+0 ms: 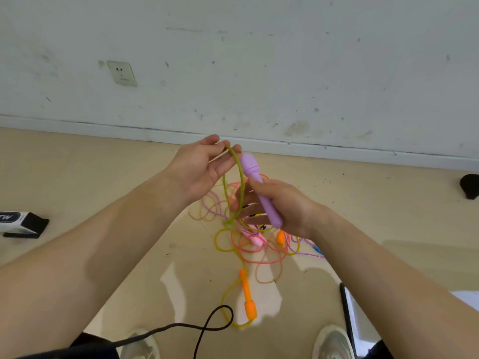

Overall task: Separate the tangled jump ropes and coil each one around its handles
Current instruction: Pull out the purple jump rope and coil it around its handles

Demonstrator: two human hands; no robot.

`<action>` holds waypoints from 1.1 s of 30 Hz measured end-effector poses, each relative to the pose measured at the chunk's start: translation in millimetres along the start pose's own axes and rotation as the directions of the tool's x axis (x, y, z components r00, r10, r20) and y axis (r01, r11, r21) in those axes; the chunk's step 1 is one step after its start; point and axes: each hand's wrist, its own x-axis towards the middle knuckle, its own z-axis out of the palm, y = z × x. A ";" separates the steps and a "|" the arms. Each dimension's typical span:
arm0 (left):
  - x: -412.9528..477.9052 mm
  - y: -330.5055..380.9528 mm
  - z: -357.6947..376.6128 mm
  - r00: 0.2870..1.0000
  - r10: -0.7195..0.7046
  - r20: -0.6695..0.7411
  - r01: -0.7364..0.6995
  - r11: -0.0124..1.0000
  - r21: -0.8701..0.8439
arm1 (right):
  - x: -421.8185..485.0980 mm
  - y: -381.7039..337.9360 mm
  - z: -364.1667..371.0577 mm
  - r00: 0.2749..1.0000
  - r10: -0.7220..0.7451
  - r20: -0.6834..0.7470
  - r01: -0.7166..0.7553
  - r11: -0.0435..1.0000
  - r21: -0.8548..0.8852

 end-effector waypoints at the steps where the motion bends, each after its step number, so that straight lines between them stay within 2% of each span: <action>1: 1.4 1.3 -2.2 0.999 0.016 -0.041 -0.015 1.000 0.022 | -0.4 -1.4 -0.2 1.000 -0.026 -0.014 0.026 1.000 -0.013; 3: 2.9 2.4 -7.3 0.990 0.048 -0.133 -0.028 0.988 0.150 | -0.7 -4.7 -1.7 0.994 -0.098 -0.040 0.096 0.994 -0.054; 5: 1.4 1.0 -10.4 0.987 0.052 -0.152 0.006 0.933 0.359 | -2.0 -10.8 -2.2 0.982 -0.160 -0.096 0.158 0.987 -0.025; 7: -5.5 -3.0 -7.6 0.998 -0.004 -0.055 0.034 0.822 0.568 | -2.8 -19.6 -3.4 0.960 -0.208 -0.188 0.228 0.970 0.090; 10: -17.2 -12.6 1.2 0.968 -0.183 0.171 0.004 0.695 0.719 | -4.8 -33.1 -11.4 0.920 -0.225 -0.320 0.322 0.900 0.293; 12: -21.2 -23.0 0.4 0.922 -0.260 0.286 -0.112 0.530 0.841 | -6.8 -39.4 -20.0 0.895 -0.224 -0.386 0.374 0.848 0.376; 14: -18.4 -33.4 -11.2 0.896 -0.238 0.374 -0.313 0.258 0.914 | -9.5 -43.3 -28.7 0.870 -0.205 -0.448 0.411 0.803 0.431; 16: -10.0 -39.8 -27.1 0.893 -0.196 0.405 -0.409 0.020 0.912 | -11.9 -44.6 -37.5 0.844 -0.183 -0.504 0.445 0.763 0.468; 17: -5.9 -41.2 -34.3 0.899 -0.190 0.394 -0.410 -0.051 0.911 | -13.2 -44.3 -41.7 0.831 -0.175 -0.527 0.461 0.748 0.477; 19: 0.9 -41.6 -44.7 0.921 -0.187 0.342 -0.365 -0.105 0.925 | -14.7 -41.7 -50.1 0.807 -0.160 -0.569 0.484 0.731 0.481; 21: 4.5 -41.1 -49.6 0.933 -0.184 0.309 -0.327 -0.078 0.942 | -15.5 -37.7 -57.5 0.782 -0.146 -0.606 0.494 0.738 0.460; 22: 4.7 -40.2 -49.0 0.938 -0.173 0.301 -0.311 -0.032 0.950 | -15.5 -35.4 -60.9 0.772 -0.141 -0.619 0.494 0.747 0.446; 24: 1.9 -37.9 -40.5 0.947 -0.136 0.291 -0.271 0.147 0.951 | -15.0 -31.0 -66.0 0.764 -0.113 -0.635 0.465 0.779 0.421; 26: -4.1 -32.9 -24.8 0.954 -0.100 0.284 -0.222 0.404 0.888 | -14.6 -26.8 -66.5 0.787 -0.046 -0.615 0.353 0.851 0.388; 28: -12.9 -23.8 -4.7 0.957 -0.061 0.283 -0.179 0.644 0.744 | -14.0 -21.8 -62.6 0.841 0.004 -0.542 0.202 0.926 0.320; 30: -18.0 -14.3 12.7 0.961 -0.010 0.278 -0.151 0.821 0.551 | -12.2 -15.8 -54.7 0.906 0.009 -0.422 0.112 0.959 0.262; 33: -15.0 -1.0 25.9 0.978 0.062 0.201 -0.115 0.958 0.262 | -11.7 -9.3 -36.8 0.985 0.004 -0.173 0.030 0.981 0.191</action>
